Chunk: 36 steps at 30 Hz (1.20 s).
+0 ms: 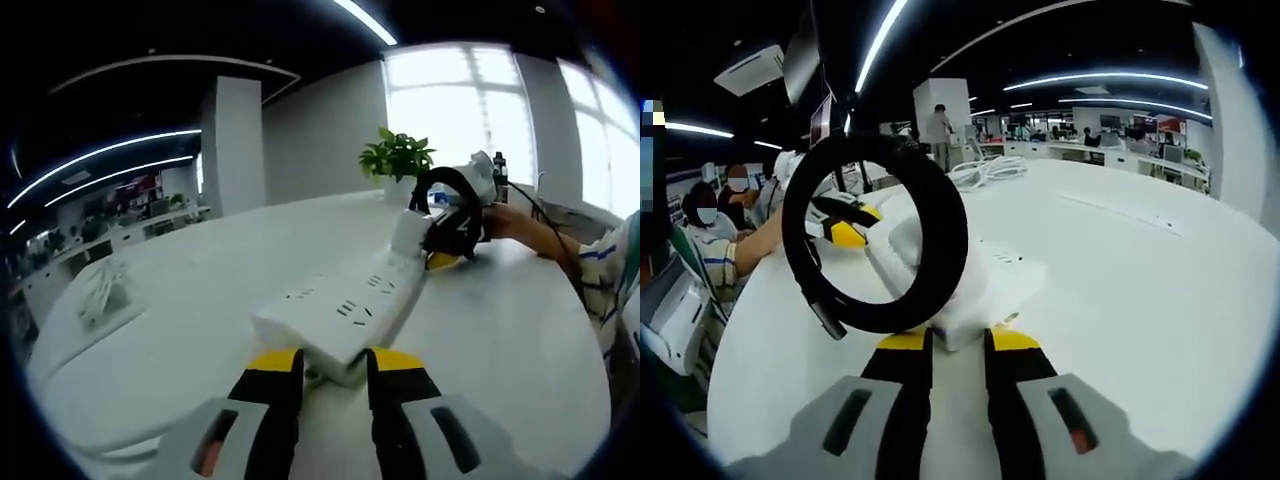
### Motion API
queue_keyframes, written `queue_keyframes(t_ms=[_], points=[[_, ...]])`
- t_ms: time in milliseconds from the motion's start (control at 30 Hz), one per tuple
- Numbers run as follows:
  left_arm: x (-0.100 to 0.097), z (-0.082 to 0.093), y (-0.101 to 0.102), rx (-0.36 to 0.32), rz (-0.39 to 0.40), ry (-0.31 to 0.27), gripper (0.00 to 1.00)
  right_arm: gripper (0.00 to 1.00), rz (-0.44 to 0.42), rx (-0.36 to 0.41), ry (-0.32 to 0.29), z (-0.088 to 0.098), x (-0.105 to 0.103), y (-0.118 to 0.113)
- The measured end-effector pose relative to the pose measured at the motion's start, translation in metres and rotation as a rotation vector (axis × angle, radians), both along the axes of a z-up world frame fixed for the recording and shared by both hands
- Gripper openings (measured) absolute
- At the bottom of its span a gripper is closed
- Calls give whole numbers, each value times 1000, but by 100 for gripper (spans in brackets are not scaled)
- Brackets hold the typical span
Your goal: Straighten the power strip on the desk, plug the charger into it
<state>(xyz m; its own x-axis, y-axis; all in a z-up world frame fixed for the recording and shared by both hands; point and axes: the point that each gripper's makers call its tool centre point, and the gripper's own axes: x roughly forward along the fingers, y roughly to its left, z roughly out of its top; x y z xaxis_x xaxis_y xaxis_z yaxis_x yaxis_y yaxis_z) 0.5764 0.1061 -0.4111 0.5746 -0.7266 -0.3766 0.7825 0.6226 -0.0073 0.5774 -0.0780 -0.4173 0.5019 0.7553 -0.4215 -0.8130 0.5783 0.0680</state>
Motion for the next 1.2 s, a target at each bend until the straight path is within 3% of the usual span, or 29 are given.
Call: queue_keyframes(t_ms=[833, 1200], points=[[17, -3, -4, 45, 35, 7, 27, 19, -29, -2, -34, 3, 7, -3], [27, -2, -8, 56, 53, 13, 27, 15, -91, 36, -24, 4, 18, -8]])
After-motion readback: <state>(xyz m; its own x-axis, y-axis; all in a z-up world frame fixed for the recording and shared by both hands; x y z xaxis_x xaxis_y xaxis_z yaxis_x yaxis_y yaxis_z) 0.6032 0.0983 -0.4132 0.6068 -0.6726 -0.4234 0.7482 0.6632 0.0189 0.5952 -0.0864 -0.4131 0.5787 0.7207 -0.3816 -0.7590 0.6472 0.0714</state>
